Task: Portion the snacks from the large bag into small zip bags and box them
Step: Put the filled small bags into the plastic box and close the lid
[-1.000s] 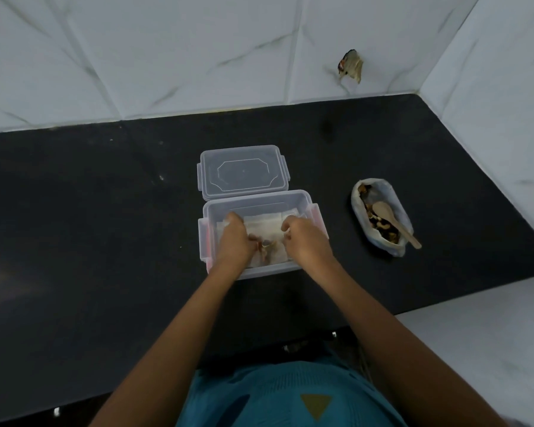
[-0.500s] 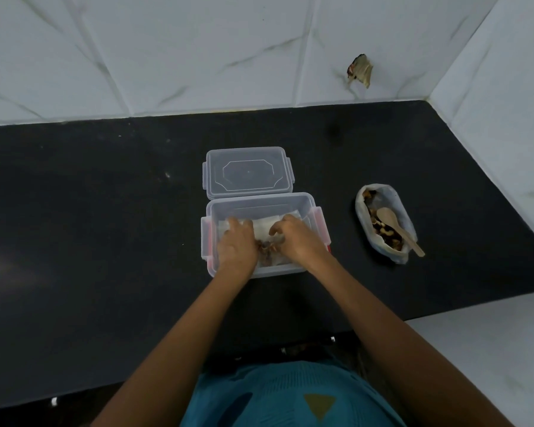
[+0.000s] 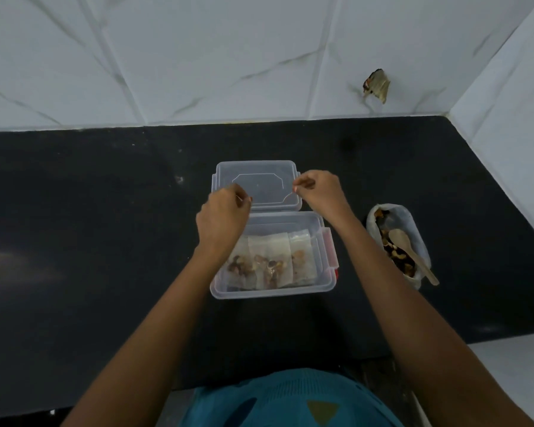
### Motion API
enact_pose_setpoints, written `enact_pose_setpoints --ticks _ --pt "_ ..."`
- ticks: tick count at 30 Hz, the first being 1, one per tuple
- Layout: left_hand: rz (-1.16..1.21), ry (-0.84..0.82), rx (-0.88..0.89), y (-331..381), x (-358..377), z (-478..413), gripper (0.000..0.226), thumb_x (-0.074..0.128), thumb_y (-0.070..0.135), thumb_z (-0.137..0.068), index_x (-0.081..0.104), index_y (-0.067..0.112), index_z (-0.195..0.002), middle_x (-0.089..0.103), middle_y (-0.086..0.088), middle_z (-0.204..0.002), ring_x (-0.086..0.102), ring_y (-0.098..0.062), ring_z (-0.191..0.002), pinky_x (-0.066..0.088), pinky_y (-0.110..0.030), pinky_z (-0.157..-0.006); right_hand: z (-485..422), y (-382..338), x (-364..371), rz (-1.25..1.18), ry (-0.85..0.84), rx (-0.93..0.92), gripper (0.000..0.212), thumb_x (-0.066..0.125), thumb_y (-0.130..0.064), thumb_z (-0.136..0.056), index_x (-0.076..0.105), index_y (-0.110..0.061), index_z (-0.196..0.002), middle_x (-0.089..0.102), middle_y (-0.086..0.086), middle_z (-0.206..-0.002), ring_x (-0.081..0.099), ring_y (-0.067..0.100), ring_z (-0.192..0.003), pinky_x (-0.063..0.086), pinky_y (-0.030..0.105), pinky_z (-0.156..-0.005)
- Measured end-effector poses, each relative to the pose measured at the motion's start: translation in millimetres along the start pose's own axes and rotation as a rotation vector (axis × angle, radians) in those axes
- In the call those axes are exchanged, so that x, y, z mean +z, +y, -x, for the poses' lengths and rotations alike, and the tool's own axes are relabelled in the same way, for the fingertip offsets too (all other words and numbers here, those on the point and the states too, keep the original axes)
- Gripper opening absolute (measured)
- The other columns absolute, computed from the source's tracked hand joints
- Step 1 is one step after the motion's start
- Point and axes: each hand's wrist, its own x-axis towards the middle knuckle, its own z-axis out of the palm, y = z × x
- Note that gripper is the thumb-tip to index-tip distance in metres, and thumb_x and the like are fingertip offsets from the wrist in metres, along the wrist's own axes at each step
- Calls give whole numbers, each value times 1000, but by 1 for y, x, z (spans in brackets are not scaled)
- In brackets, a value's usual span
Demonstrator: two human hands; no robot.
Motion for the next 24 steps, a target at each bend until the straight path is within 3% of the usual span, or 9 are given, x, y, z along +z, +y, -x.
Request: enact_pose_setpoints --ticks 4,11,15,19,24 --pt "-22 32 -68 -20 6 -37 20 54 23 -93 61 7 -103 64 -11 -104 62 -24 -90 49 -35 -76 -29 11 0 -105 -17 143 20 61 -8 -86 64 -4 -106 65 10 -107 56 9 -87 45 21 -79" --pt "-56 -145 -286 -44 23 -81 49 60 22 -89 41 1 -130 43 -20 -132 47 -35 -117 42 -43 -94 -62 33 7 -130 -34 380 35 64 -9 -84 56 4 -115 57 20 -121 55 29 -111 48 37 -93" --pt "-52 -194 -393 -52 29 -94 56 59 24 -90 36 -3 -133 37 -22 -137 43 -38 -122 40 -44 -99 -74 38 13 -108 -71 430 52 69 -18 -82 48 -2 -127 51 13 -129 55 23 -106 48 40 -95" --pt "-59 -218 -387 -54 36 -102 48 56 19 -91 40 -5 -130 39 -24 -135 43 -38 -122 38 -43 -100 -81 34 19 -39 -87 417 43 69 -15 -81 53 3 -117 57 19 -120 59 29 -105 50 43 -91" --pt "-11 -171 -381 -64 39 -108 30 56 2 -87 53 -5 -116 49 -24 -123 52 -37 -111 44 -42 -94 -84 32 23 48 -96 397 26 67 -11 -82 59 2 -104 62 16 -108 61 26 -97 49 35 -85"
